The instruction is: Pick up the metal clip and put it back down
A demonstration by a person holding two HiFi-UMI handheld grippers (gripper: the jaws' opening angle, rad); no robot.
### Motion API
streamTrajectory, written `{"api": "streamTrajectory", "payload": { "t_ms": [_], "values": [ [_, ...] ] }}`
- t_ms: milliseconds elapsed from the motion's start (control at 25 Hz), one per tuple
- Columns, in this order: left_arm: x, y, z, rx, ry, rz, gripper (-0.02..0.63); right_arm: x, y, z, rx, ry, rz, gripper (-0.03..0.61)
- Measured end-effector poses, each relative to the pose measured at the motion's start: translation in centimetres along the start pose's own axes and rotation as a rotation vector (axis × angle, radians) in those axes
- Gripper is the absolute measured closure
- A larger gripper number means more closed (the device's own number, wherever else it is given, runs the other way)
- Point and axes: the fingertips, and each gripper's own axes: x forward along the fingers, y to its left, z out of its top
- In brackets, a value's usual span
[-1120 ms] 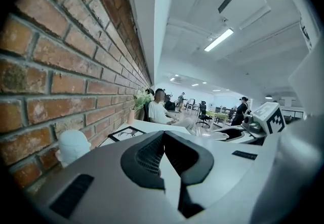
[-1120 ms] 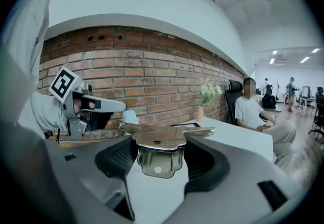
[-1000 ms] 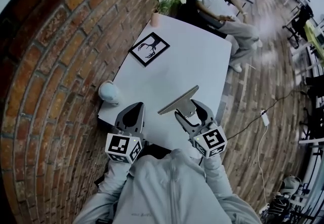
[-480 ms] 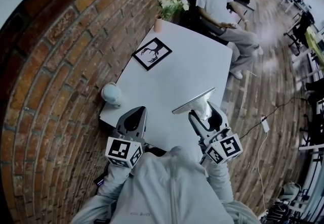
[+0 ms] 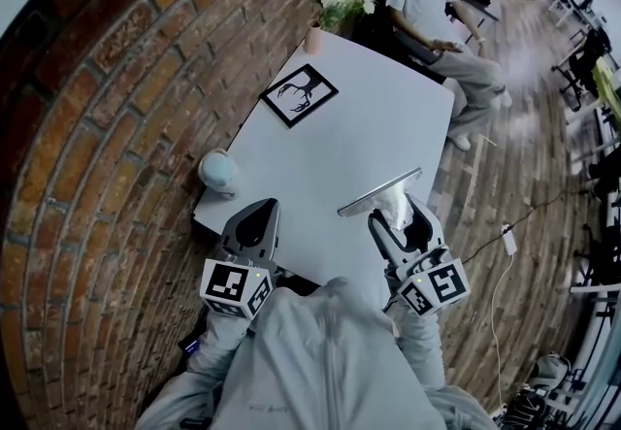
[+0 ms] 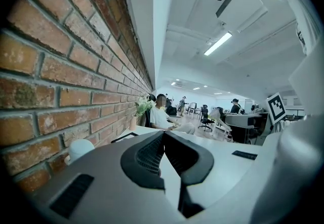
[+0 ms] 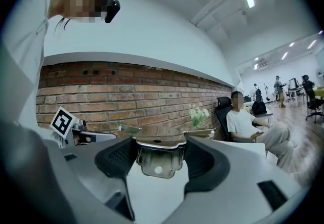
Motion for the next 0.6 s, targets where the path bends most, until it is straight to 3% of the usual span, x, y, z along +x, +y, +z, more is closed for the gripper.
{"api": "streamTrajectory", "payload": {
  "t_ms": [600],
  "values": [
    [0.14, 0.88, -0.03, -0.009, 0.009, -0.010, 0.587, 0.64, 0.83, -0.87, 0.000, 0.039, 0.000, 0.284]
  ]
}}
